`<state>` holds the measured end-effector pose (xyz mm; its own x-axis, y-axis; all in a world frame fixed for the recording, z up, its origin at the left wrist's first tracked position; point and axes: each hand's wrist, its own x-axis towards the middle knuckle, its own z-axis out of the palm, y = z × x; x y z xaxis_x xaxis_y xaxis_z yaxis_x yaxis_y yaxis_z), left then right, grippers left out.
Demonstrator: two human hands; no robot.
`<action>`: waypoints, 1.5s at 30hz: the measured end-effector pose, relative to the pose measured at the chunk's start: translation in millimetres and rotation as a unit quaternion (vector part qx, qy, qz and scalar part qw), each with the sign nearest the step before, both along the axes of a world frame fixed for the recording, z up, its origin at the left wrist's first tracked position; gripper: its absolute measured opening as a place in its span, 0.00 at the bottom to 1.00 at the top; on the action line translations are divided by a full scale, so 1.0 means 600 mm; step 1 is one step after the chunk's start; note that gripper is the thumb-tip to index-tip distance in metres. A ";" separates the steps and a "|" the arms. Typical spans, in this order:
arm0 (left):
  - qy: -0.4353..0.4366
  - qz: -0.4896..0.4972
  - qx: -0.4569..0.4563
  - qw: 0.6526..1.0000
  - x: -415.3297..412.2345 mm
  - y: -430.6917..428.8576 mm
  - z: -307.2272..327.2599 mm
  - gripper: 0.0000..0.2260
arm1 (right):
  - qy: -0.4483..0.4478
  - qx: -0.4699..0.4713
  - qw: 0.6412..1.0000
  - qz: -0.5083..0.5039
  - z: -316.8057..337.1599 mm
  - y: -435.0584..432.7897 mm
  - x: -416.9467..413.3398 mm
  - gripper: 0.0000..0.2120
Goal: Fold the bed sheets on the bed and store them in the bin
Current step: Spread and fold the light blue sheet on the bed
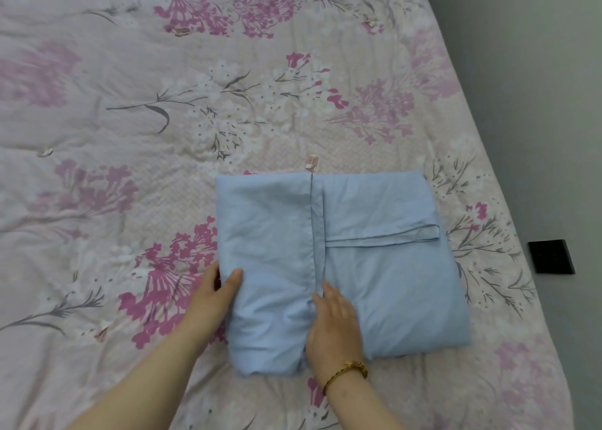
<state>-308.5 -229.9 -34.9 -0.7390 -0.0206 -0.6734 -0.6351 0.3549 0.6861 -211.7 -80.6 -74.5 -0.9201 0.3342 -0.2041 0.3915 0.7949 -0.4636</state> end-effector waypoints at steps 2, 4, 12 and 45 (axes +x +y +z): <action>-0.009 0.007 0.024 1.000 0.012 0.002 0.001 0.19 | -0.002 -0.093 0.988 -0.120 0.024 0.010 -0.029 0.13; 0.001 0.006 0.030 1.000 0.008 0.002 0.001 0.21 | -0.081 -0.287 0.928 -0.224 0.048 0.013 -0.064 0.22; 0.059 -0.025 -0.013 0.998 0.003 0.012 -0.025 0.39 | -0.076 -0.313 0.927 -0.191 0.080 0.029 -0.126 0.08; 0.055 0.078 0.080 0.992 -0.012 -0.059 0.127 0.06 | -0.209 -0.123 0.964 0.106 0.111 -0.041 -0.160 0.24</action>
<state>-315.8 -265.6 41.6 -0.8045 -0.0398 -0.5927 -0.5919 0.1382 0.7941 -307.7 -105.0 -8.2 -0.7829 0.0427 -0.6206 0.4261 0.7637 -0.4850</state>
